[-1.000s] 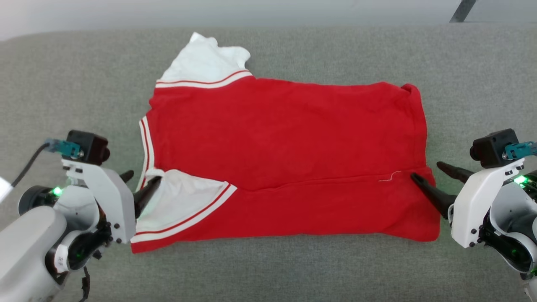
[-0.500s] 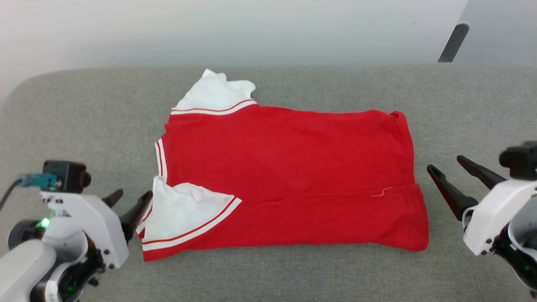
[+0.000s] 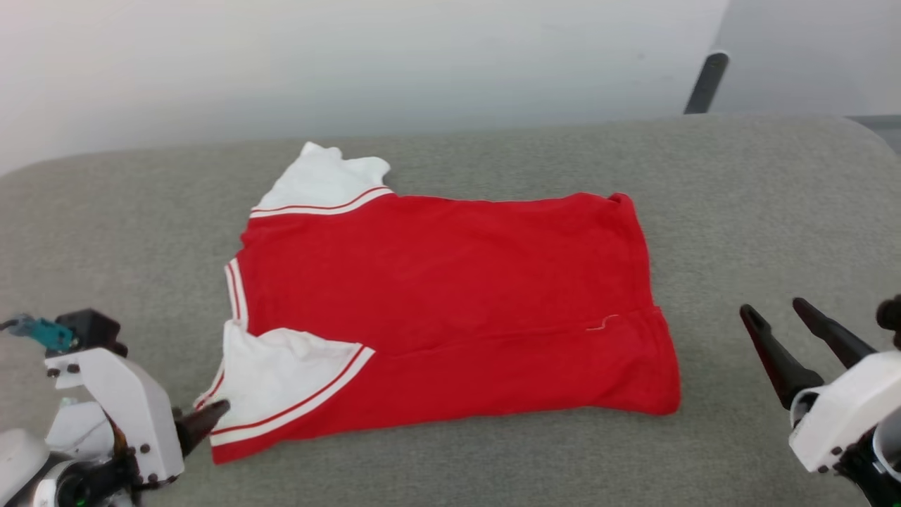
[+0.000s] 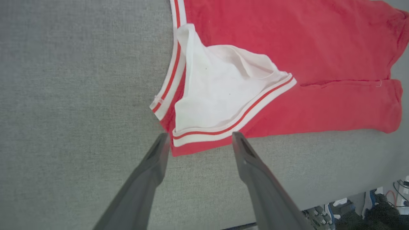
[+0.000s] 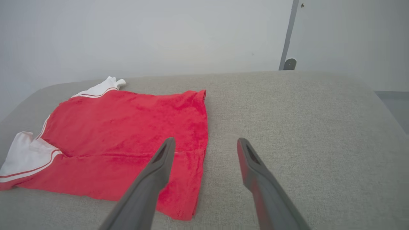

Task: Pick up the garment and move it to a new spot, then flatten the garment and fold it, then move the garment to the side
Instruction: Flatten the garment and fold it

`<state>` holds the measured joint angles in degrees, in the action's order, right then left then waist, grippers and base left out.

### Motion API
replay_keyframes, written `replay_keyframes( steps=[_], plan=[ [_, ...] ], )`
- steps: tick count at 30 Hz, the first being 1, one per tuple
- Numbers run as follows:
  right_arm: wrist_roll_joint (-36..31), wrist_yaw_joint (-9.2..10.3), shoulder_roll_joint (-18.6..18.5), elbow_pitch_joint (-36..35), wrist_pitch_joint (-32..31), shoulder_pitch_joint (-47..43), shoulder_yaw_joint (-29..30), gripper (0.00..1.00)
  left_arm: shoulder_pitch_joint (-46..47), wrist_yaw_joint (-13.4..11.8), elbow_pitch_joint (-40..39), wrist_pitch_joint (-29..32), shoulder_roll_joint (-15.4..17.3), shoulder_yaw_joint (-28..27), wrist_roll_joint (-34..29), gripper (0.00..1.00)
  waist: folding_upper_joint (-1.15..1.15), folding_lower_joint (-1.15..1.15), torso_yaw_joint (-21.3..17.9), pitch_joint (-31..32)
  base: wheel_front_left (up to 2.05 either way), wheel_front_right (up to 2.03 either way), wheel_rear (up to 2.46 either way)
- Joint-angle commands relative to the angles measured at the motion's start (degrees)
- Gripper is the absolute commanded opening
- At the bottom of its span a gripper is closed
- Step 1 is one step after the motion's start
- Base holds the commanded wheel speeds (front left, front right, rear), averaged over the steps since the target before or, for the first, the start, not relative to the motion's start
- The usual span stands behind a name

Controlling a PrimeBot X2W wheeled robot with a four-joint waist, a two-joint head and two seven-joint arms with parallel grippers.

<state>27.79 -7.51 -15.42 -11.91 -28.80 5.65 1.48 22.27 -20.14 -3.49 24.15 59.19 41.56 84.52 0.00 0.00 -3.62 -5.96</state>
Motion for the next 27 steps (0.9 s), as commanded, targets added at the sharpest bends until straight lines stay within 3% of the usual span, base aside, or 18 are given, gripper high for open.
replay_keyframes(
  steps=[1, 10, 19, 27],
  plan=[
    [-0.3, 0.04, 0.4, -0.4, -0.1, -0.7, 0.4, 1.00, -0.4, -0.1, 0.1, 0.1, 0.1, 0.1, 0.1, 1.00, 0.00, 0.00, -0.9, -0.4, 0.00, 0.00, 0.00],
    [-0.4, 0.04, 3.2, -3.7, -1.0, -3.2, 3.4, 1.00, -0.8, -0.2, 5.3, 5.0, 0.0, 1.7, 1.8, 1.00, 0.00, 0.00, -3.5, -2.2, 0.00, 0.00, 0.00],
    [1.2, 0.04, 5.0, -4.8, -1.2, -3.5, 3.9, 1.00, 1.1, 2.6, 11.8, 6.6, -1.7, 4.3, -1.3, 1.00, 0.00, 0.00, -4.4, -3.8, 0.00, 0.00, 0.00],
    [1.7, 0.04, 5.1, -5.3, -1.8, -3.1, 3.8, 1.00, 2.5, 5.7, 18.5, 5.9, -5.2, 5.6, -2.8, 1.00, 0.00, 0.00, -4.3, -4.6, 0.00, 0.00, 0.00]
  ],
)
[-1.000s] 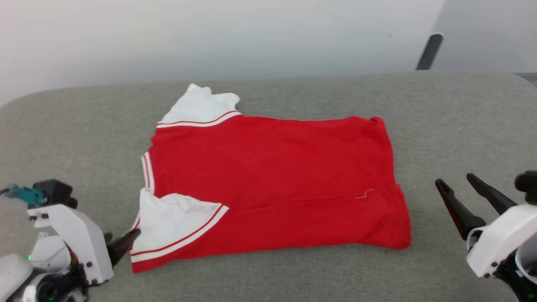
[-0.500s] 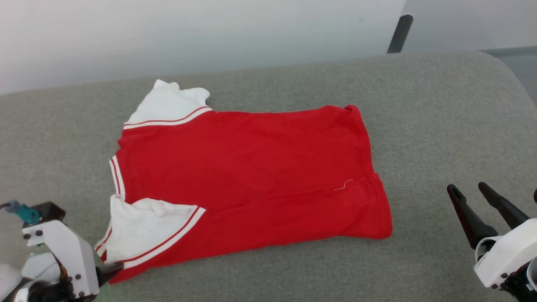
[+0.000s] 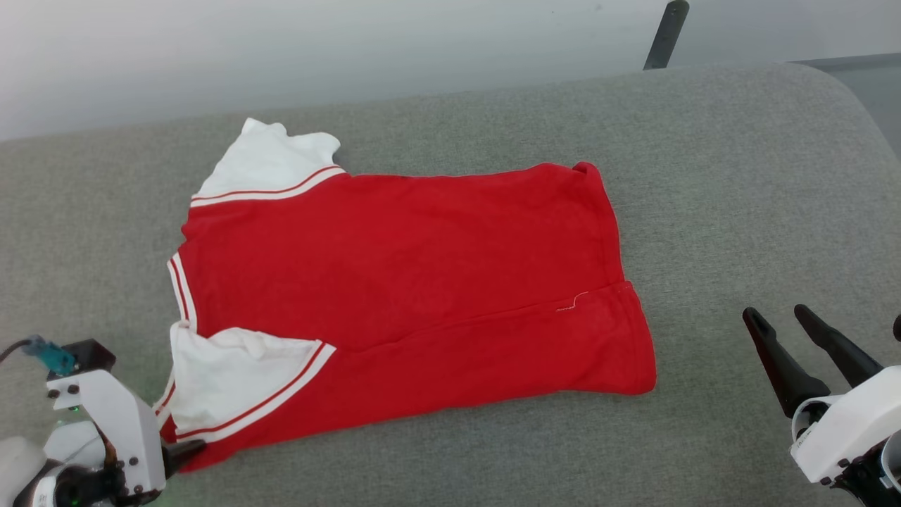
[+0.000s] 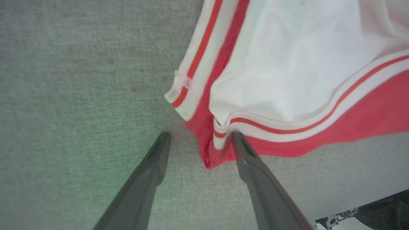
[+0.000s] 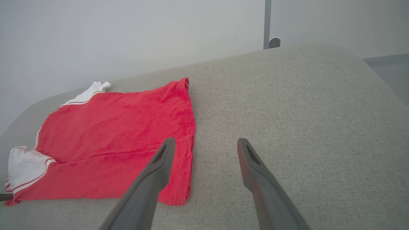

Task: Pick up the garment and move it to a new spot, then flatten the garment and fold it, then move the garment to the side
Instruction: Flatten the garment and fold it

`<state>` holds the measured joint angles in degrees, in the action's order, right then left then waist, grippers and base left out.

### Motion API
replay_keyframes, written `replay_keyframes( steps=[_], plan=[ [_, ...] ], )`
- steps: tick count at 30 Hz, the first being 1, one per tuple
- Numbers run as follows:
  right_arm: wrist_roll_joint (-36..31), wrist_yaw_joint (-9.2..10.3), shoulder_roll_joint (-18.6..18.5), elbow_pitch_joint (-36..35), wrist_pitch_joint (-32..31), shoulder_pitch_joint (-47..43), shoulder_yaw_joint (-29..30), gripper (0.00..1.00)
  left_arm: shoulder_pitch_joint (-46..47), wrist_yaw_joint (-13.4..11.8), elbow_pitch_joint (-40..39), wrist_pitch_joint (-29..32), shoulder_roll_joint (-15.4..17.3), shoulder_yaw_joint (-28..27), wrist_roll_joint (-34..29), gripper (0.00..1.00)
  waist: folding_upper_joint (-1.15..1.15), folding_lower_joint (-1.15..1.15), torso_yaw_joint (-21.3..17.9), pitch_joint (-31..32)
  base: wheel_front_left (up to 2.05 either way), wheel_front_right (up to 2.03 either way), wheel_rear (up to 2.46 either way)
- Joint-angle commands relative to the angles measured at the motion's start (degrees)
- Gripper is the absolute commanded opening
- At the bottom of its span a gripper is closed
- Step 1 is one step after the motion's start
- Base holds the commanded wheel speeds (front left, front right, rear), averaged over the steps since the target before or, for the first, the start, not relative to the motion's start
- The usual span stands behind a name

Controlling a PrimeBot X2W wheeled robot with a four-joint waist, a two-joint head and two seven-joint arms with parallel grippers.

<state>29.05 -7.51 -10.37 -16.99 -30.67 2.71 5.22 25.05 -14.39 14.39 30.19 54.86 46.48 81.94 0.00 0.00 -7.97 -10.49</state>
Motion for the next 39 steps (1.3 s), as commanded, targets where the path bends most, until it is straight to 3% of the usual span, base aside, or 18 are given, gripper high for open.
replay_keyframes(
  steps=[1, 2, 3, 12, 20, 36, 37, 38, 39],
  plan=[
    [0.5, 0.04, 0.0, -0.2, -0.2, -0.3, 0.1, 1.00, -0.2, 0.1, 1.3, 0.1, -1.4, 0.5, 0.3, 1.00, 0.00, 0.00, 0.1, -0.1, 0.00, 0.00, 0.00],
    [0.5, 0.04, -0.1, -0.3, -0.6, -0.3, 0.0, 1.00, -0.1, 0.6, 1.6, 0.0, -1.9, 0.4, 0.7, 0.97, 0.00, 0.00, 0.2, -0.1, 0.00, 0.00, 0.00],
    [0.5, 0.04, -0.1, -0.3, -1.0, -0.4, -0.1, 1.00, 0.1, 1.1, 2.0, -0.1, -2.5, 0.1, 1.0, 0.01, 0.00, 0.00, 0.3, -0.2, 0.00, 0.00, 0.00],
    [1.0, 0.04, -0.9, -0.4, -7.0, -0.4, -1.2, 1.00, 1.8, 2.5, 3.3, 0.8, -3.9, -0.2, 1.5, 0.00, 0.00, 0.00, 1.4, -0.9, 0.00, 0.00, 0.00],
    [0.0, 0.04, -0.5, 1.3, -14.5, 1.7, -2.6, 1.00, 4.2, 1.9, 2.1, 0.2, -5.1, -0.9, 0.9, 0.00, 0.00, 0.00, 3.2, -2.4, 0.00, 0.00, 0.00],
    [-3.6, 0.04, 0.0, 13.2, -21.0, 7.7, -5.8, 1.00, 7.1, 1.9, 0.4, 0.4, -7.7, -0.4, -0.7, 0.00, 0.00, 0.00, 6.8, -5.3, 0.00, 0.00, 0.00],
    [-3.6, 0.04, -0.3, 13.8, -21.0, 8.0, -6.3, 0.33, 7.1, 1.9, 0.4, 0.3, -7.8, -0.5, -0.6, 0.00, 0.00, 0.00, 6.8, -5.4, 0.00, 0.00, 0.00],
    [-3.2, 0.04, -0.3, 14.3, -21.1, 8.3, -6.7, 0.00, 7.1, 1.9, 0.4, 0.3, -7.7, -0.5, -0.6, 0.00, 0.00, 0.00, 6.9, -5.4, 0.00, 0.00, 0.00],
    [-2.9, 0.04, -0.5, 14.8, -21.2, 8.5, -7.0, 0.00, 7.1, 1.9, 0.3, 0.3, -7.7, -0.5, -0.6, 0.00, 0.00, 0.00, 6.9, -5.5, 0.00, 0.00, 0.00]
  ],
)
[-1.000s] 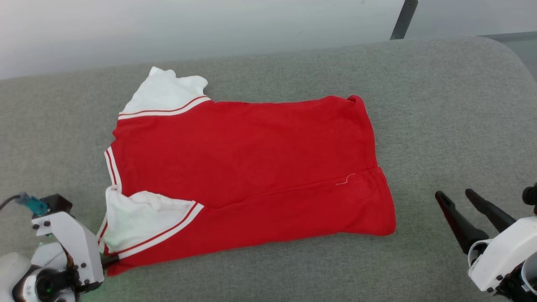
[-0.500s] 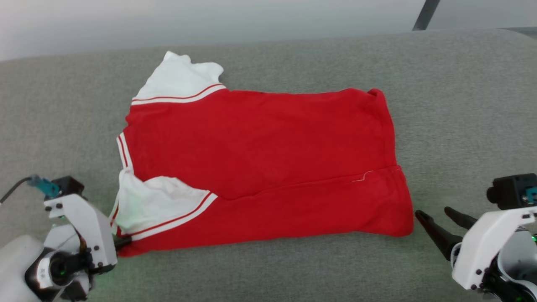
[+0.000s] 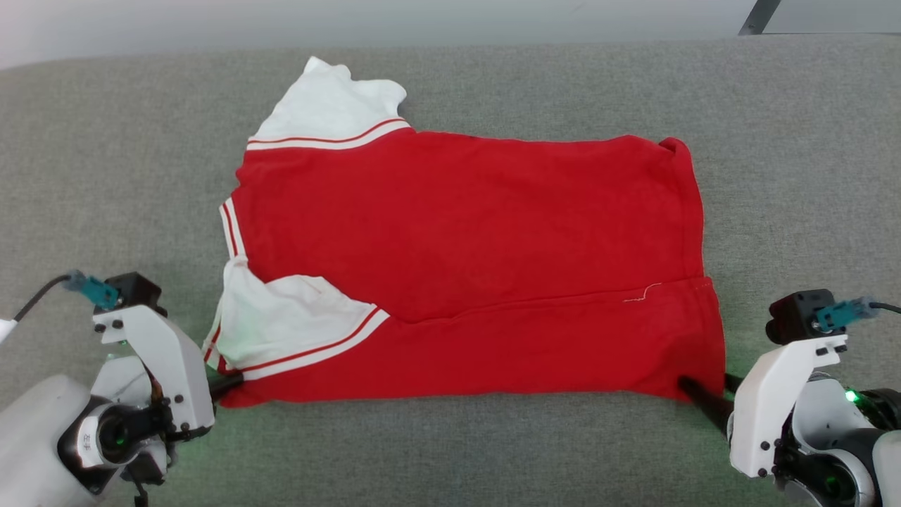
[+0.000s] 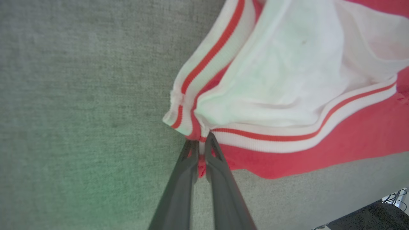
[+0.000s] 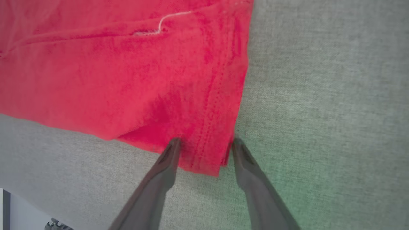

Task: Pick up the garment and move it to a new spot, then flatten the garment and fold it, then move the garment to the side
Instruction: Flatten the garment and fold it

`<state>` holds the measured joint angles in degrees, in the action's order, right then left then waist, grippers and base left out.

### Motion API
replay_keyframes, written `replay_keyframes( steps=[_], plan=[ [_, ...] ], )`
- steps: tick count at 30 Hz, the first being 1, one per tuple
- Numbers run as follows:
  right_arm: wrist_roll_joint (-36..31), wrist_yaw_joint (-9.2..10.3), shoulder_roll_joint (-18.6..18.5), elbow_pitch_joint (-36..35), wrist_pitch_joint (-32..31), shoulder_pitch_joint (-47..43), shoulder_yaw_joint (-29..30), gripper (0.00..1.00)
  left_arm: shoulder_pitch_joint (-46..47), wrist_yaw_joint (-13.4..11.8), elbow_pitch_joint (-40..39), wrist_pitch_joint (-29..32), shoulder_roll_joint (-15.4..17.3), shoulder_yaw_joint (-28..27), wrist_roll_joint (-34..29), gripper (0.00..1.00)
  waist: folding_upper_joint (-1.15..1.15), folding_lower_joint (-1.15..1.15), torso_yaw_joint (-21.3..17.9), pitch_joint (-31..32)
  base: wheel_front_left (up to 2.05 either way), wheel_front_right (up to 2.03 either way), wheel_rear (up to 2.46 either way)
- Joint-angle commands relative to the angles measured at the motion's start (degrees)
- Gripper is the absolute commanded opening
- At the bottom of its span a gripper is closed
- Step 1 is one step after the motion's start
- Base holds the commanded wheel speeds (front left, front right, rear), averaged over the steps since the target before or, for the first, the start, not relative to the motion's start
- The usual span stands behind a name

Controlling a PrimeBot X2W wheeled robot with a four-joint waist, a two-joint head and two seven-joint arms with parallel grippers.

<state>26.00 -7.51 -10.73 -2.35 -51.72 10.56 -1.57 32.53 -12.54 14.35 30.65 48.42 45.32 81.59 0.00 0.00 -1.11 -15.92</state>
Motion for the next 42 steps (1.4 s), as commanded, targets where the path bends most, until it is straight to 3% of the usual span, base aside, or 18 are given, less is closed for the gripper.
replay_keyframes(
  steps=[1, 13, 27, 40, 42],
  plan=[
    [0.3, 0.04, -0.5, 0.4, -0.2, 0.8, -0.5, 0.00, -0.3, 0.1, 0.3, -0.3, -1.3, 0.6, -0.4, 0.00, 0.00, 0.00, 0.1, -0.1, 0.00, 0.00, 0.00],
    [2.5, 0.04, -3.5, 1.3, -0.2, 2.4, -0.5, 0.00, -1.7, -0.2, -1.6, -0.6, 0.8, -0.6, 0.7, 0.00, 0.00, 0.00, -0.3, 0.3, 0.00, 0.00, 0.00],
    [3.9, 0.04, -5.8, -2.6, -4.2, -1.4, 0.5, 0.00, -5.9, -2.6, -7.6, -0.4, 5.2, -1.5, 2.4, 0.00, 0.00, 0.00, -0.6, 1.8, 0.00, 0.00, 0.00],
    [3.5, 0.04, -5.2, -6.5, -7.0, -6.7, 1.9, 0.00, -10.6, -5.6, -13.7, -1.0, 7.8, -1.1, 3.0, 0.00, 0.00, 0.00, -0.3, 2.7, 0.00, 0.00, 0.00],
    [3.5, 0.04, -4.7, -6.8, -6.7, -6.6, 1.9, 0.00, -10.7, -5.4, -13.6, -1.5, 7.7, -1.1, 2.5, 0.07, 0.00, 0.00, -0.3, 2.8, 0.00, 0.00, 0.00]
  ],
)
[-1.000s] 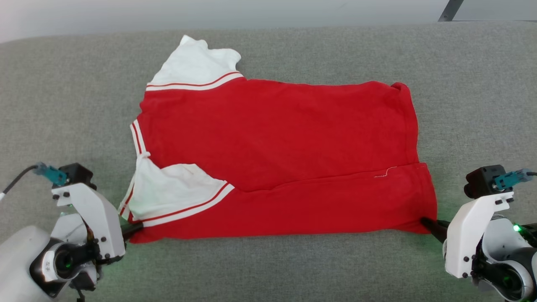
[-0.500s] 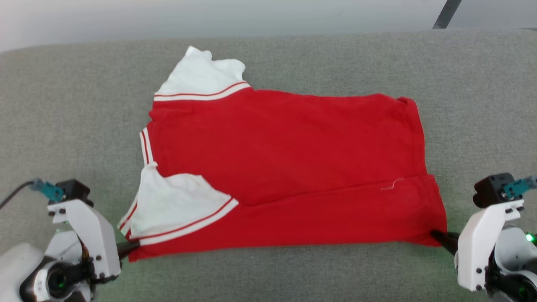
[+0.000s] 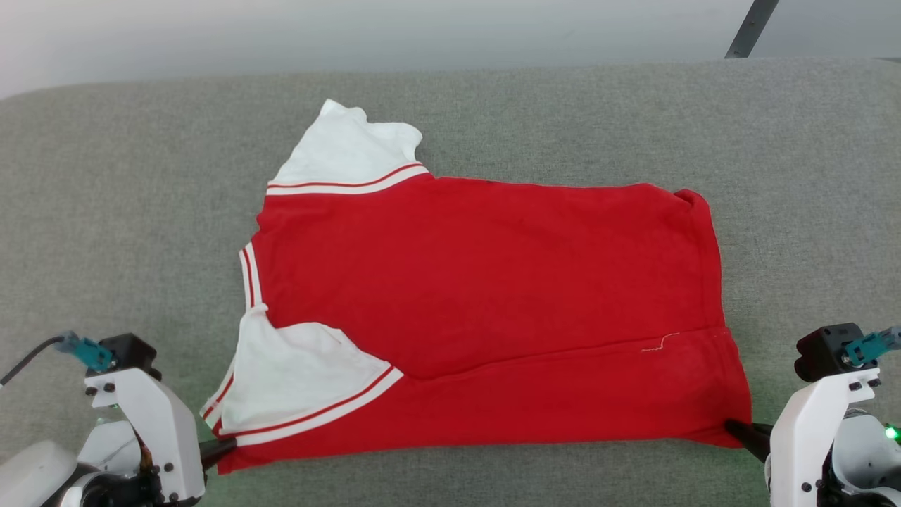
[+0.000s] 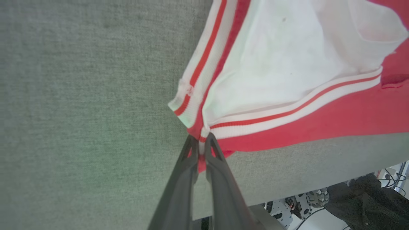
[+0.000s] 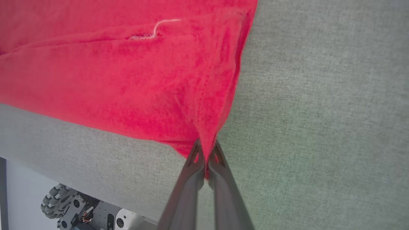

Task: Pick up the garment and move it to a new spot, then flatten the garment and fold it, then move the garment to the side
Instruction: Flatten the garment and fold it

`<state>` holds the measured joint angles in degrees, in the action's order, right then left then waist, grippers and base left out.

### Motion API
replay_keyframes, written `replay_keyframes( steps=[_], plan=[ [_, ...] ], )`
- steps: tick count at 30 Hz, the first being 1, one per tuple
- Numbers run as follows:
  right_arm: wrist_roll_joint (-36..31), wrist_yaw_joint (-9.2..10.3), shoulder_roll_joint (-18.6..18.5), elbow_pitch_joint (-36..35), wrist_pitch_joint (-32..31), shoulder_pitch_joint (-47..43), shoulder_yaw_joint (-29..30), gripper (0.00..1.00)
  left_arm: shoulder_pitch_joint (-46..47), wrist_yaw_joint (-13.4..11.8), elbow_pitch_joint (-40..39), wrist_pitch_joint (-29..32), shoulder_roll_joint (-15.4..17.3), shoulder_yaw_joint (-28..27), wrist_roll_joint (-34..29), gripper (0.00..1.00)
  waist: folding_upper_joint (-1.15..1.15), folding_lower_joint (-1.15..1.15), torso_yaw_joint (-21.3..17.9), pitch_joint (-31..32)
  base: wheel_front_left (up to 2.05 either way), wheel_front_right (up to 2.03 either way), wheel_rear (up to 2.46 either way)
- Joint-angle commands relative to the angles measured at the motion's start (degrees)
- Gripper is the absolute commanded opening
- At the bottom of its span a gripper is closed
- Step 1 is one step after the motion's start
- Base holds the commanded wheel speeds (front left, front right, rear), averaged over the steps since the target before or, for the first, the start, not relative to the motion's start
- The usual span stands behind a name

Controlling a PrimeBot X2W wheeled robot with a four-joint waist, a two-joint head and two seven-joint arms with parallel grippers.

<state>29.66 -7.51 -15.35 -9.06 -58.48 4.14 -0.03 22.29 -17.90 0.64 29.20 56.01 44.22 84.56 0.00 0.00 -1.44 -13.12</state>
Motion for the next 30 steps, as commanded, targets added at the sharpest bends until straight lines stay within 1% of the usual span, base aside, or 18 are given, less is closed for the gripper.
replay_keyframes(
  steps=[1, 2, 3, 4, 5, 11, 14, 17, 21, 23, 25, 30],
  plan=[
    [-0.4, 0.04, 0.1, -0.2, 0.2, -0.1, 0.4, 0.07, -0.6, 0.0, 0.2, -0.1, 0.0, 0.0, -0.5, 0.20, 0.00, 0.00, 0.0, 0.1, 0.00, 0.00, 0.00],
    [-0.5, 0.04, 0.1, -0.4, 0.2, -0.1, 0.0, 0.24, -0.5, 0.1, 0.3, -0.4, 0.0, 0.0, -0.8, 0.40, 0.00, 0.00, -0.1, 0.1, 0.00, 0.00, 0.00],
    [-0.4, 0.04, 0.1, -0.6, 0.2, -0.2, -0.2, 0.40, -0.3, -0.1, 0.4, -0.6, -0.1, -0.2, -0.7, 0.68, 0.00, 0.00, -0.1, 0.2, 0.00, 0.00, 0.00],
    [-0.4, 0.04, 0.1, -0.9, 0.5, -0.3, -0.2, 0.71, -0.2, -0.2, 0.3, -0.7, -0.2, -0.3, -0.7, 0.82, 0.00, 0.00, -0.2, 0.3, 0.00, 0.00, 0.00],
    [-0.4, 0.04, 0.1, -1.1, 0.5, -0.4, -0.1, 0.99, -0.1, -0.2, 0.2, -0.7, -0.1, -0.4, -0.7, 1.00, 0.00, 0.00, -0.2, 0.4, 0.00, 0.00, 0.00],
    [0.1, 0.04, 0.5, -3.0, 0.4, -1.4, 0.8, 1.00, 0.9, -1.3, -1.5, -0.5, 1.9, -1.2, -1.3, 1.00, 0.00, 0.00, -0.8, 0.9, 0.00, 0.00, 0.00],
    [-0.3, 0.04, 1.0, -4.4, 1.5, -1.3, 1.5, 1.00, 2.1, -1.7, -3.1, -0.5, 3.3, -1.8, -2.1, 1.00, 0.00, 0.00, -1.2, 1.1, 0.00, 0.00, 0.00],
    [-0.5, 0.04, 1.8, -5.9, 4.2, -1.0, 2.4, 1.00, 3.6, -1.5, -4.9, -0.5, 4.4, -2.6, -3.1, 1.00, 0.00, 0.00, -1.8, 1.4, 0.00, 0.00, 0.00],
    [-1.4, 0.04, 3.0, -7.5, 10.5, 0.4, 3.0, 1.00, 6.9, -0.8, -6.2, -0.7, 5.2, -3.7, -5.0, 1.00, 0.00, 0.00, -3.1, 2.0, 0.00, 0.00, 0.00],
    [-2.1, 0.04, 3.1, -8.4, 14.8, 1.3, 2.6, 1.00, 8.8, -0.2, -6.0, -1.2, 5.1, -4.2, -6.2, 1.00, 0.00, 0.00, -3.8, 2.2, 0.00, 0.00, 0.00],
    [-2.9, 0.04, 3.4, -8.9, 19.3, 2.3, 2.5, 1.00, 10.8, 0.3, -5.1, -1.9, 4.3, -4.9, -7.1, 1.00, 0.00, 0.00, -4.7, 2.2, 0.00, 0.00, 0.00],
    [-5.1, 0.04, 2.2, -9.7, 31.4, 4.9, 1.0, 1.00, 16.4, 3.1, -1.4, -3.3, 2.5, -5.0, -11.2, 1.00, 0.00, 0.00, -6.6, 2.0, 0.00, 0.00, 0.00]
  ],
)
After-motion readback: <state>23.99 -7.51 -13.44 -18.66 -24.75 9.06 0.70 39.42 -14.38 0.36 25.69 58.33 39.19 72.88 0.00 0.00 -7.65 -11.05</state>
